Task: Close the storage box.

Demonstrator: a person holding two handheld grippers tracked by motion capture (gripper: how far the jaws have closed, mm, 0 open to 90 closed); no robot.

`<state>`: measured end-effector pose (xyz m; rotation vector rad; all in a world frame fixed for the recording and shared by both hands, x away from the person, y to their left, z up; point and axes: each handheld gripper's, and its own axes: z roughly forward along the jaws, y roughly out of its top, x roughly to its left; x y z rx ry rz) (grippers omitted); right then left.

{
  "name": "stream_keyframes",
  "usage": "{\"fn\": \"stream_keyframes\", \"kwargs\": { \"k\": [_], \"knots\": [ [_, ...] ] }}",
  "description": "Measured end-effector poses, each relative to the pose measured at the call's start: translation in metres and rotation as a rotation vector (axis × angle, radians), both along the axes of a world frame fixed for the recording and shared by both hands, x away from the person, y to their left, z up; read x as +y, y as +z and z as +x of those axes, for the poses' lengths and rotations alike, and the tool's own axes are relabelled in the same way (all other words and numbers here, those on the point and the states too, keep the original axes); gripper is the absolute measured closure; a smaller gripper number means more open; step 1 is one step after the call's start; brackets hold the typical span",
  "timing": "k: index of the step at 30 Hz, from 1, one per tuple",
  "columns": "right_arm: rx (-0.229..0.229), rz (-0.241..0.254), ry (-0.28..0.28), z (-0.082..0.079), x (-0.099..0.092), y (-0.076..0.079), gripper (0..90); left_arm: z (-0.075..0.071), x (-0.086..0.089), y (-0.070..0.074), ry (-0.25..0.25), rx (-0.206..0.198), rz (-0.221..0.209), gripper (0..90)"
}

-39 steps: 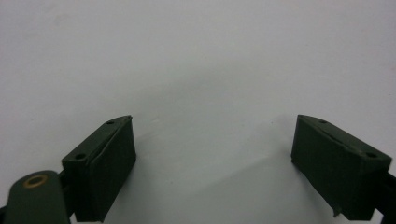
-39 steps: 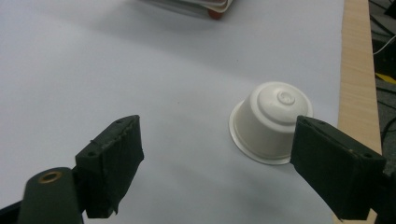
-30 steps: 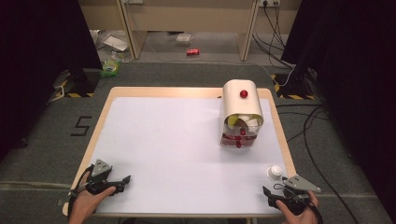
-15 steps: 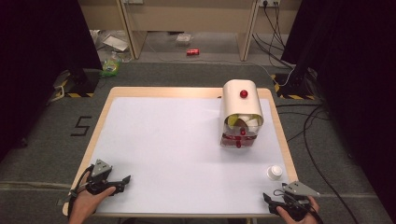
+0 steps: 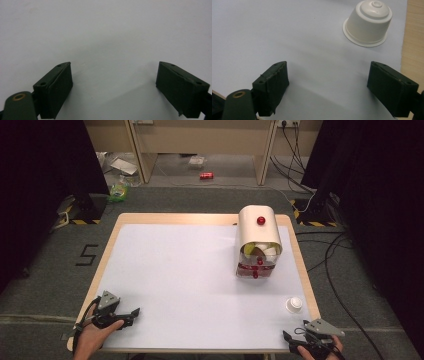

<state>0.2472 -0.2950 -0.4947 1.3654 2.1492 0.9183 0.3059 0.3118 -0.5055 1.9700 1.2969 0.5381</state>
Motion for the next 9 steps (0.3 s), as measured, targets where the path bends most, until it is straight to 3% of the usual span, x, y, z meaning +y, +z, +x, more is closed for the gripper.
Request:
{"fn": "stream_keyframes", "kwargs": {
  "k": [9],
  "knots": [
    [-0.002,0.004,0.000,-0.0005,-0.0002,-0.0005,17.4,0.0000,0.0000,0.0000,0.000,0.000,0.000,12.7]
  ]
}}
